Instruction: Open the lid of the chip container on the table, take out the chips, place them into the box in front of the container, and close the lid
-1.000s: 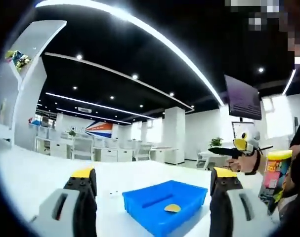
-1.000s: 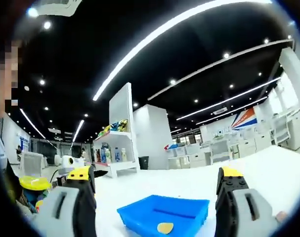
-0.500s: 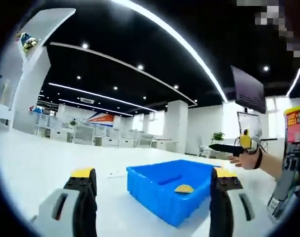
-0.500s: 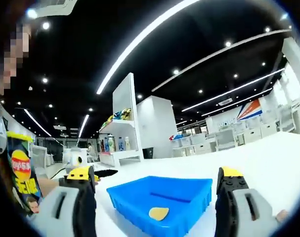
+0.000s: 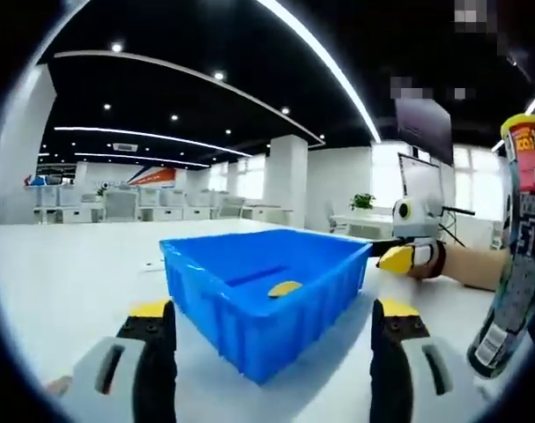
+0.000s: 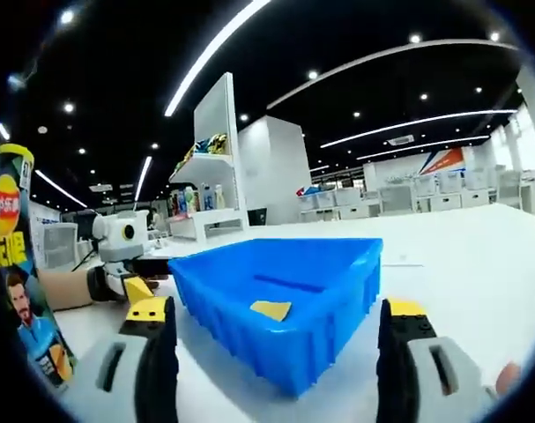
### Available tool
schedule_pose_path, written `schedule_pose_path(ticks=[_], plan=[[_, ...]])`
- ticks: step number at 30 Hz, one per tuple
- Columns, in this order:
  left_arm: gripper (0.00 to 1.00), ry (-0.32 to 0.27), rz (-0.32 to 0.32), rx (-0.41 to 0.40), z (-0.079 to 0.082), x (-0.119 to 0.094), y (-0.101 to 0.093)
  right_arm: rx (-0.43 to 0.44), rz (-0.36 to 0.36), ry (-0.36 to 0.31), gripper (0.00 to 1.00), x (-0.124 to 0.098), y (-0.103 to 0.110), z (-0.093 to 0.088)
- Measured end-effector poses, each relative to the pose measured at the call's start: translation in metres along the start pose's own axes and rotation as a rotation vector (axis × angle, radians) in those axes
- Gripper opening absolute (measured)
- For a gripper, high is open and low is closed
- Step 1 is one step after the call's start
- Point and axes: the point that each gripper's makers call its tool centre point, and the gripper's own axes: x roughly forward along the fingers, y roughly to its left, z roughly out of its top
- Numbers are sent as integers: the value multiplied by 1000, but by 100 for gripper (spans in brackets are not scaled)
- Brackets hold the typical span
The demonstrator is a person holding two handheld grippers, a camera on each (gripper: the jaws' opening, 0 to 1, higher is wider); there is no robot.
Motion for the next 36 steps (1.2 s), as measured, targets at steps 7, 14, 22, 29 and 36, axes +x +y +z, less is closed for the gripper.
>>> schedule_pose_path(ticks=[7, 14, 22, 29, 36], plan=[[74, 9, 13, -1, -2, -1, 2, -29, -24, 32, 75, 1, -3, -7], [64, 11, 9, 10, -3, 1, -1, -14, -61, 69, 59, 0, -7, -11], [50, 23, 76, 39, -4, 1, 9, -36, -70, 126, 55, -1, -5, -21], [41, 44, 101, 85, -6, -1, 6, -48, -113, 145, 47, -4, -13, -21], [40, 56, 115, 174, -5, -4, 0, -93, -124, 150, 45, -5, -9, -19]])
